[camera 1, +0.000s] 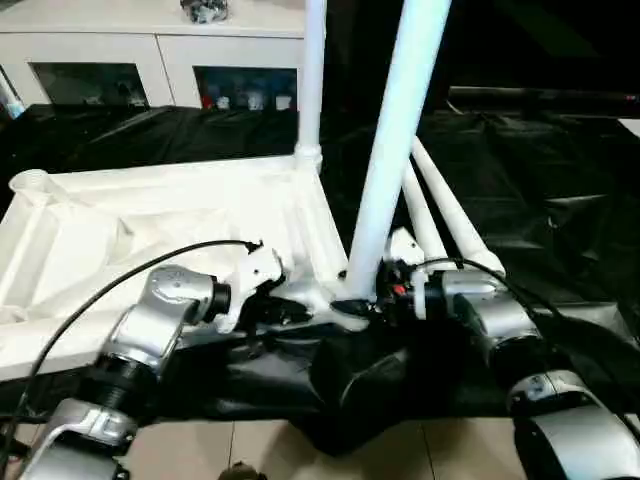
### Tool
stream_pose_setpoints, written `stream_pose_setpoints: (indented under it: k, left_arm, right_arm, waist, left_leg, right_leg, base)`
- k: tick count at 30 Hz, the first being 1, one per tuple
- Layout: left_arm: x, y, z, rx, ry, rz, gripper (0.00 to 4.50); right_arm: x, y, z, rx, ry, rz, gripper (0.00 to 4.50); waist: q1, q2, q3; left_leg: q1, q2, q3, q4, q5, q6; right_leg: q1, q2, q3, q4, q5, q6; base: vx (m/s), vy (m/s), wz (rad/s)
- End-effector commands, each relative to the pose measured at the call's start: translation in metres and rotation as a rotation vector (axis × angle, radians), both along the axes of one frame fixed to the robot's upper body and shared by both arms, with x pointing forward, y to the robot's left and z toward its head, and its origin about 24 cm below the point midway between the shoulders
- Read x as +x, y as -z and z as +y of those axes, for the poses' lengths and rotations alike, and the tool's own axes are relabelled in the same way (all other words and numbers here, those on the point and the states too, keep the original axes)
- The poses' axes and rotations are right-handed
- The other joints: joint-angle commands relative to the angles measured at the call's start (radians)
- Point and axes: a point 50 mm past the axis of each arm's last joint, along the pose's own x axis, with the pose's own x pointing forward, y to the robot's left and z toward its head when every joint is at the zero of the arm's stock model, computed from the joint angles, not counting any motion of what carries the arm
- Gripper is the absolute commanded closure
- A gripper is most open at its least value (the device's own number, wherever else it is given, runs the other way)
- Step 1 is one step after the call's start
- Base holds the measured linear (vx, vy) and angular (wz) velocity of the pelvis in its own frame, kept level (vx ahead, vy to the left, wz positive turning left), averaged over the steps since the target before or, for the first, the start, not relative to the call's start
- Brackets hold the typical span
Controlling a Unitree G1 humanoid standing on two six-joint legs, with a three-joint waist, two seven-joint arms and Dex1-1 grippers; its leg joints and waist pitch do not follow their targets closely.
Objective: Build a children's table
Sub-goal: Rotate leg to tighten, then rotate table base
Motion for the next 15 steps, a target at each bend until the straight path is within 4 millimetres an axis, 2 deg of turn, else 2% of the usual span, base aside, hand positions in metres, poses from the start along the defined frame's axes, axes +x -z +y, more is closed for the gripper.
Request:
stream_pose_setpoints:
  k: [1, 2, 5, 9, 10, 13, 14, 15]
  left_arm:
    - [0.014, -0.010, -0.026, -0.032, -0.082, -0.069, 4.50]
    - [0.018, -0.010, -0.028, -0.028, -0.129, -0.074, 4.50]
    - [0.028, -0.010, -0.034, -0.028, -0.242, -0.072, 4.50]
    - [0.037, -0.010, -0.043, -0.014, -0.360, -0.094, 4.50]
    - [0.037, -0.010, -0.045, -0.005, -0.361, -0.100, 4.50]
    - [0.037, -0.009, -0.050, 0.002, -0.330, -0.112, 4.50]
    - [0.036, -0.009, -0.050, -0.001, -0.320, -0.114, 4.50]
    - [0.036, -0.009, -0.051, -0.001, -0.314, -0.115, 4.50]
  right_arm:
    - [-0.006, 0.023, 0.026, -0.093, 0.069, 0.073, 1.74]
    - [-0.004, 0.025, 0.029, -0.101, 0.131, 0.088, 1.75]
    - [-0.002, 0.028, 0.035, -0.122, 0.227, 0.101, 1.75]
    - [0.002, 0.030, 0.042, -0.123, 0.369, 0.109, 1.75]
    - [0.003, 0.029, 0.044, -0.111, 0.384, 0.111, 1.20]
    - [0.003, 0.028, 0.048, -0.078, 0.395, 0.131, 1.06]
    - [0.004, 0.027, 0.048, -0.086, 0.394, 0.110, 0.98]
    - [0.005, 0.025, 0.048, -0.093, 0.401, 0.089, 0.98]
  waist:
    - [-0.005, -0.002, -0.048]
    - [-0.006, -0.004, -0.049]
    - [-0.009, -0.005, -0.051]
    - [-0.007, -0.006, -0.055]
    - [-0.005, -0.006, -0.056]
    - [-0.004, -0.004, -0.059]
    - [-0.005, 0.001, -0.060]
    - [-0.007, -0.002, -0.059]
  left_leg:
    - [0.023, 0.009, -0.001, -0.071, -0.319, -0.018]
    - [0.024, 0.009, -0.004, -0.071, -0.331, -0.025]
    - [0.024, 0.007, -0.005, -0.071, -0.339, -0.024]
    - [0.021, 0.006, -0.004, -0.071, -0.299, -0.018]
    - [0.018, 0.007, -0.003, -0.070, -0.286, -0.010]
    - [0.011, 0.006, -0.002, -0.068, -0.250, 0.005]
    - [0.013, 0.006, -0.003, -0.068, -0.246, 0.005]
    - [0.012, 0.006, -0.002, -0.068, -0.249, 0.005]
  right_leg:
    - [0.032, -0.052, 0.038, -0.095, -0.346, -0.191]
    - [0.033, -0.054, 0.037, -0.100, -0.391, -0.170]
    - [0.030, -0.052, 0.037, -0.105, -0.406, -0.147]
    - [0.032, -0.048, 0.037, -0.099, -0.328, -0.159]
    - [0.035, -0.048, 0.036, -0.097, -0.298, -0.160]
    - [0.040, -0.046, 0.036, -0.089, -0.222, -0.168]
    - [0.039, -0.043, 0.035, -0.086, -0.191, -0.174]
    - [0.040, -0.043, 0.035, -0.087, -0.186, -0.177]
  base:
    - [0.000, 0.000, 0.00]
    - [0.000, 0.000, 0.00]
    - [0.000, 0.000, 0.00]
    - [0.000, 0.000, 0.00]
    - [0.000, 0.000, 0.00]
    - [0.000, 0.000, 0.00]
    - [0.000, 0.000, 0.00]
    - [0.000, 0.000, 0.00]
